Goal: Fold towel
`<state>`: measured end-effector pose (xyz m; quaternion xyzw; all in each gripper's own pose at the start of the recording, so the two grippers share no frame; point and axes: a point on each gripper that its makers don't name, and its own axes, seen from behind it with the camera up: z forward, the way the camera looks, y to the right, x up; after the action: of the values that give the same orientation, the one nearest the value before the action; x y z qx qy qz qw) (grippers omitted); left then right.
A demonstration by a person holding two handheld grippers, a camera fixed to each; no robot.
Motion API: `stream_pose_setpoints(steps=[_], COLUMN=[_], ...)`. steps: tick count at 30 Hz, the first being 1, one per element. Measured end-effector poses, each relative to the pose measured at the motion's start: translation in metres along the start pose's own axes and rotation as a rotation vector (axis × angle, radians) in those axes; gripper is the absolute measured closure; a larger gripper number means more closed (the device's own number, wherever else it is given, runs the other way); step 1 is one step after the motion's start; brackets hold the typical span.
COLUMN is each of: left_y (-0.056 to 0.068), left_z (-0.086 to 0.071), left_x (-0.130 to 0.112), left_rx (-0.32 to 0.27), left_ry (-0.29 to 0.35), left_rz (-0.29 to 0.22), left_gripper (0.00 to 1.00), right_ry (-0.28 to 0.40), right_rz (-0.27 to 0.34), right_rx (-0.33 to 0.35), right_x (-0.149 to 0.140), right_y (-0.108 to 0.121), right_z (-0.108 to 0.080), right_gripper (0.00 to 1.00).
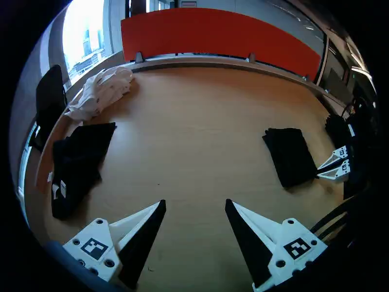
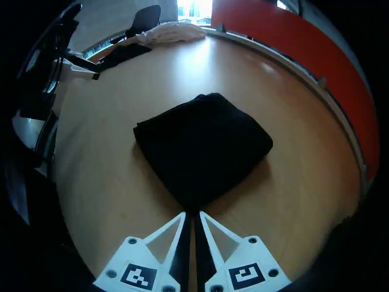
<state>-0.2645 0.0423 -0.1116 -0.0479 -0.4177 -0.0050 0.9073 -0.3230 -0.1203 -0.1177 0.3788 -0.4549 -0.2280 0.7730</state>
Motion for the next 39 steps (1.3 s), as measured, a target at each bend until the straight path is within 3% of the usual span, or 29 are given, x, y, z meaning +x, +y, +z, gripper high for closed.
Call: stream_pose_setpoints(steps=[11, 20, 39], left_y=[-0.002, -0.001, 0.000], left_z=[0.001, 0.003, 0.003], left_x=[-0.001, -0.002, 0.003], left_rx=[0.002, -0.001, -0.010], left_ry=[0.001, 0.005, 0.019], left_rz=[-0.001, -0.002, 0.005], left_gripper=[0.10, 0.10, 0.10], right_ry=[0.015, 0.052, 0.253], right_rz=[0.000, -0.023, -0.157], right_rx=[-0.006, -0.019, -0.097], right_x=[0.007, 0.030, 0.150], right_y=[0.000, 0.003, 0.031], right_z=[-0.007, -0.021, -0.077], right_gripper=[0.96, 0.96, 0.96])
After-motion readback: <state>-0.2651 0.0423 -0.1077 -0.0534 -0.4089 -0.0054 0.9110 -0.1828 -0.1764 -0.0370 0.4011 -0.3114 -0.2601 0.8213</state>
